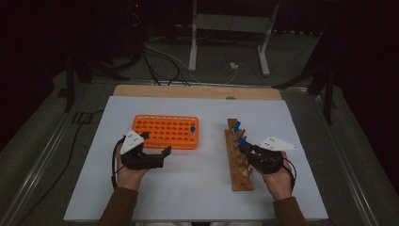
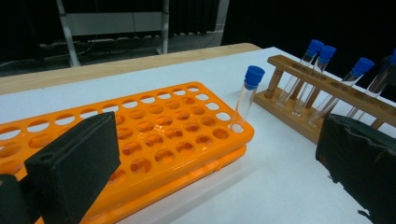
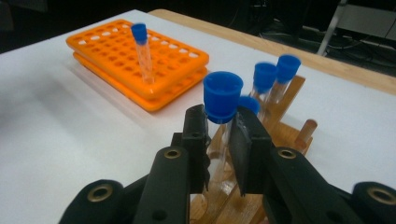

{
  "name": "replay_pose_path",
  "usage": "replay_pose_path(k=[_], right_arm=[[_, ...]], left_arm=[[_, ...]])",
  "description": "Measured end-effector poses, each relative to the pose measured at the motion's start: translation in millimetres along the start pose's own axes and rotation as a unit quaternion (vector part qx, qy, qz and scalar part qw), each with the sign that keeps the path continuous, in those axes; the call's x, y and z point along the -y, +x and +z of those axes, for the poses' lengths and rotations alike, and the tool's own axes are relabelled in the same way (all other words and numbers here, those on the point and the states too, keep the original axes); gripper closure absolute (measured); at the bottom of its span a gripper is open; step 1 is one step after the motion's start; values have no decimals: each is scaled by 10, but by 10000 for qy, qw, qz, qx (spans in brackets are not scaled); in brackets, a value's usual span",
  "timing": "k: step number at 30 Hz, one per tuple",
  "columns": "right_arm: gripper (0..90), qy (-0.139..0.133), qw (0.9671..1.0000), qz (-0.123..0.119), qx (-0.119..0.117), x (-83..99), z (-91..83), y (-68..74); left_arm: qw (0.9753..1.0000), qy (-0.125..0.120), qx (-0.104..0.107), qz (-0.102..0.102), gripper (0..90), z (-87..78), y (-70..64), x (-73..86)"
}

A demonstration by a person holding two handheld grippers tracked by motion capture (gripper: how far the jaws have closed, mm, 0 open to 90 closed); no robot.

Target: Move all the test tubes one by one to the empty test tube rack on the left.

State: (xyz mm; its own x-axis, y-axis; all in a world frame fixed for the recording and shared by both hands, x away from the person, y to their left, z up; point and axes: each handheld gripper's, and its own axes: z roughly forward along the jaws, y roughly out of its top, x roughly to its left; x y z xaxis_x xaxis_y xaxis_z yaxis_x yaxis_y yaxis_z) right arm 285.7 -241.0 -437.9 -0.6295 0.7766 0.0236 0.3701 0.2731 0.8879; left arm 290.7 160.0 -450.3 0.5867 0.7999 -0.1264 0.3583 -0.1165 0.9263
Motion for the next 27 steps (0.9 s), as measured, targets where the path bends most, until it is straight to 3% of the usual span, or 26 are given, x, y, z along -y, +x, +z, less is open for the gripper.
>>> replay_pose_path(k=[17, 27], right_arm=[[768, -222, 9996, -182, -77, -331, -160, 42], [767, -247, 9991, -203, -266, -406, -90, 129]], left_arm=[[9996, 51, 207, 190, 6, 91, -196, -129], [9988, -42, 347, 335, 6, 172, -307, -189]])
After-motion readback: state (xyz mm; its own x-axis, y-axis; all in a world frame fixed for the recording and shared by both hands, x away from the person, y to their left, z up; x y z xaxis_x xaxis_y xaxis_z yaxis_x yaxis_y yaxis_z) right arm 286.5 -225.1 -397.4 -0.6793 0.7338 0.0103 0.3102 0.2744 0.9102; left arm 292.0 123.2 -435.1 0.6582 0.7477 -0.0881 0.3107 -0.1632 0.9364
